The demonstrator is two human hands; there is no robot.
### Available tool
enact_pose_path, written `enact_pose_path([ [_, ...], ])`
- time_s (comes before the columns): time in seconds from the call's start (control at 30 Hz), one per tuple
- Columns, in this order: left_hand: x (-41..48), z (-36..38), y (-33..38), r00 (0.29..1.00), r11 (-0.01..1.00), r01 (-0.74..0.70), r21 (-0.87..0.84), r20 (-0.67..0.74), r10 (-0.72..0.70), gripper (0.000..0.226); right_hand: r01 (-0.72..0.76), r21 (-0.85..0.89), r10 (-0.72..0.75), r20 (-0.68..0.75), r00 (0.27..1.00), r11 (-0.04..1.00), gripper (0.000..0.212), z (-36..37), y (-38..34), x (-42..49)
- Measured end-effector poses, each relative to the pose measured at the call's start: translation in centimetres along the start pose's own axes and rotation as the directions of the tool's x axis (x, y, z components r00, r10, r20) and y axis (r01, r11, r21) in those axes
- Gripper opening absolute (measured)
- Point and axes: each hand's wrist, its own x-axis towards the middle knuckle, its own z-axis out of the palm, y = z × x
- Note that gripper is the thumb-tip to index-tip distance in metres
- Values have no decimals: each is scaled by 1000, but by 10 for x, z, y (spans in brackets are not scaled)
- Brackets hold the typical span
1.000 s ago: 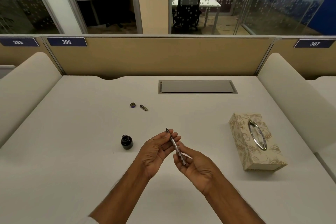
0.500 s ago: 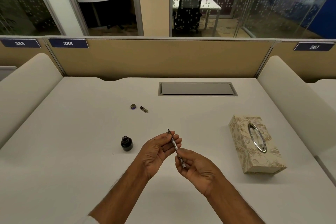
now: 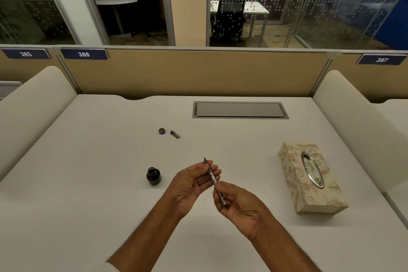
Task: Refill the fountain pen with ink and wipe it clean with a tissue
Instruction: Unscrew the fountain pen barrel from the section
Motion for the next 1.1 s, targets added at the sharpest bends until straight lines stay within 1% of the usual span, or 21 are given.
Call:
enact_pose_path([
  [0.1,0,1,-1,1000,1000,-2,0,-1,2,25,-28,20,28,12,1000,999,28,1,-1,-1],
  [0.2,0,3,-2,1000,1000,0,-6,-7,0,26,3,17,-3,6,1000,1000,24,0,-1,-1],
  [0.37,1,4,0,1000,1000,0,7,-4,0,26,-15,20,15,9,1000,1000,24,1,-2,-1],
  [0.47,2,4,-1,1000,1000,2,0,-4,-2,25,11,18,-11,-7,1000,1000,25,0,-2,1],
  [0.57,2,3,-2,1000,1000,0,11,-4,0,26,-22,22,23,-1,1000,1000,29,0,-2,1],
  [0.63,3,2,-2,1000,1000,-1,8,-5,1,26,-34,38,33,9,999,999,28,0,-2,0],
  [0.77,4,1,-3,1000,1000,1,6,-4,-1,25,-5,23,5,-8,1000,1000,27,-1,-2,2],
  [0.9,5,-1,-3,1000,1000,-2,10,-4,2,24,-25,33,25,5,1000,999,23,0,-2,1],
  [1.0,6,1,-4,1000,1000,-1,16,-7,1,23,3,36,-3,-4,1000,999,18,-1,0,1],
  [1.1,5,1,-5,1000,1000,-5,20,-14,5,24,42,0,-41,-36,999,999,17,-3,0,3],
])
